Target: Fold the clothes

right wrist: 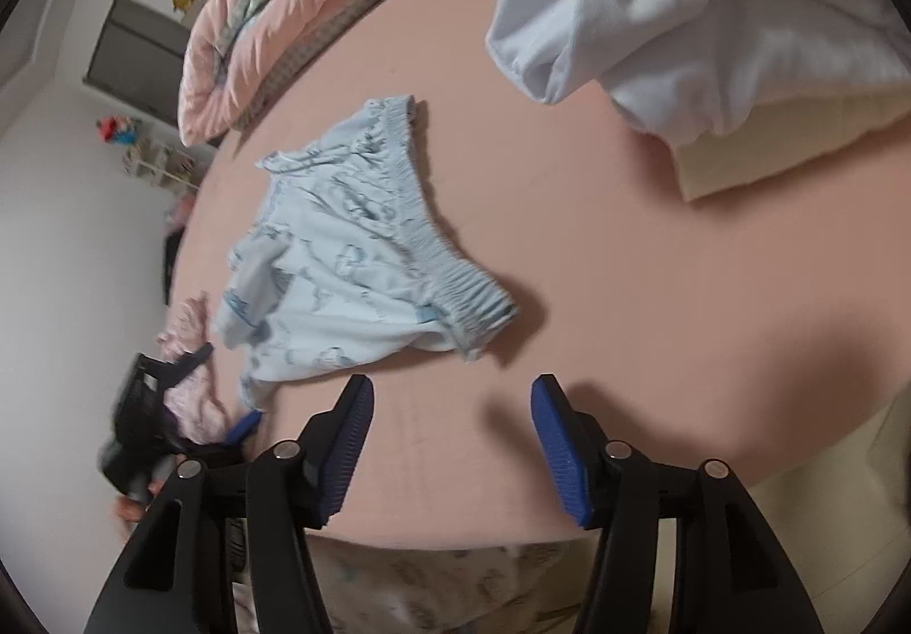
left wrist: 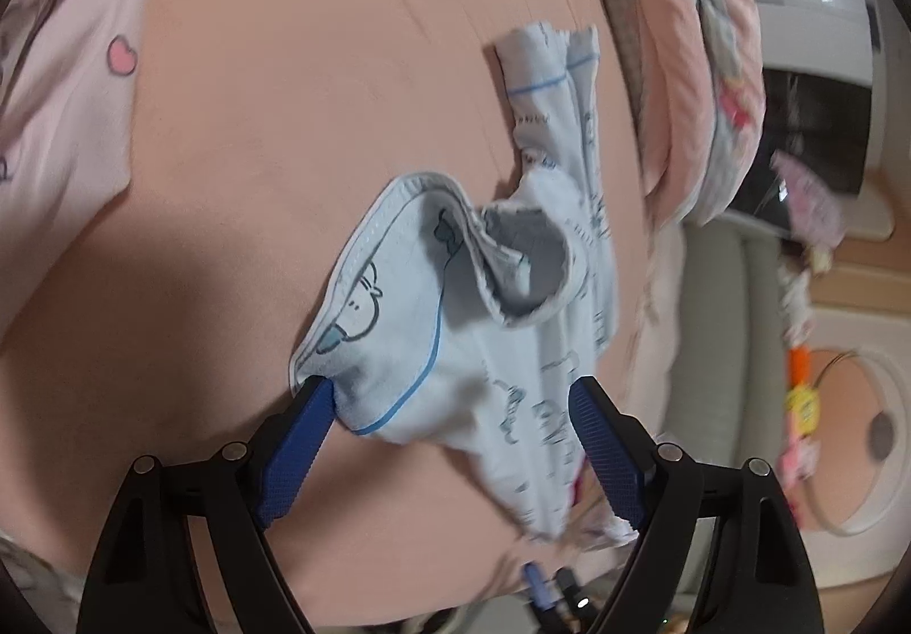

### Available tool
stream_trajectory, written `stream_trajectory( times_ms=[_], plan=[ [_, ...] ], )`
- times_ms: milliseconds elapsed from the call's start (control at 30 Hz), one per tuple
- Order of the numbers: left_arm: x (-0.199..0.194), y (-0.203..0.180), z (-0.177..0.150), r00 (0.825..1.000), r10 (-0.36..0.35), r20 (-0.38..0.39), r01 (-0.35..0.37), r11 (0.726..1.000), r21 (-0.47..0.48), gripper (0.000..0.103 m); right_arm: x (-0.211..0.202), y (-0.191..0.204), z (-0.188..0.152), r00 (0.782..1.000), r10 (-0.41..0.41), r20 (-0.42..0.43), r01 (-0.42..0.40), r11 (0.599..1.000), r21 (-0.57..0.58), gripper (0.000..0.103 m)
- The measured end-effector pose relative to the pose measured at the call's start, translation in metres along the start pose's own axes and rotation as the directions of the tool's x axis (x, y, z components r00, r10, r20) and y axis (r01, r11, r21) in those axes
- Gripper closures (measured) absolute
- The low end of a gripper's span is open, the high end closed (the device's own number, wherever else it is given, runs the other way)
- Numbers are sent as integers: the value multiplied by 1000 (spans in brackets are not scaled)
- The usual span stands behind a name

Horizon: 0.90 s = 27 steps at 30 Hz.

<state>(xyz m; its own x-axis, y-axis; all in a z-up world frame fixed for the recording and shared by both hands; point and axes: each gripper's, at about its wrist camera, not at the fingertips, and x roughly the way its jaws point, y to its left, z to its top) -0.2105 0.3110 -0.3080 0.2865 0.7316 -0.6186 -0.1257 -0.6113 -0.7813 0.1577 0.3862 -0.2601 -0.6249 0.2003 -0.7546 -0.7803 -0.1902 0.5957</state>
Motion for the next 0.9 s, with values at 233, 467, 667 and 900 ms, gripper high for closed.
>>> stream_trajectory(
  times_ms=[233,467,667,900],
  plan=[
    [3,5,1,1000,-24,17,24,1000,-18,59,29,11,-6,994,90,-55,-85,993,81,41],
    [5,9,2,998,-48,34,49,998,-35,81,61,20,-1,989,138,-51,-128,978,165,40],
    [5,2,1,997,-54,50,54,999,8,87,78,19,11,982,191,-3,-184,951,250,35],
    [2,-9,-1,996,-67,61,63,996,59,87,84,17,19,979,201,29,-201,937,287,34]
  ],
)
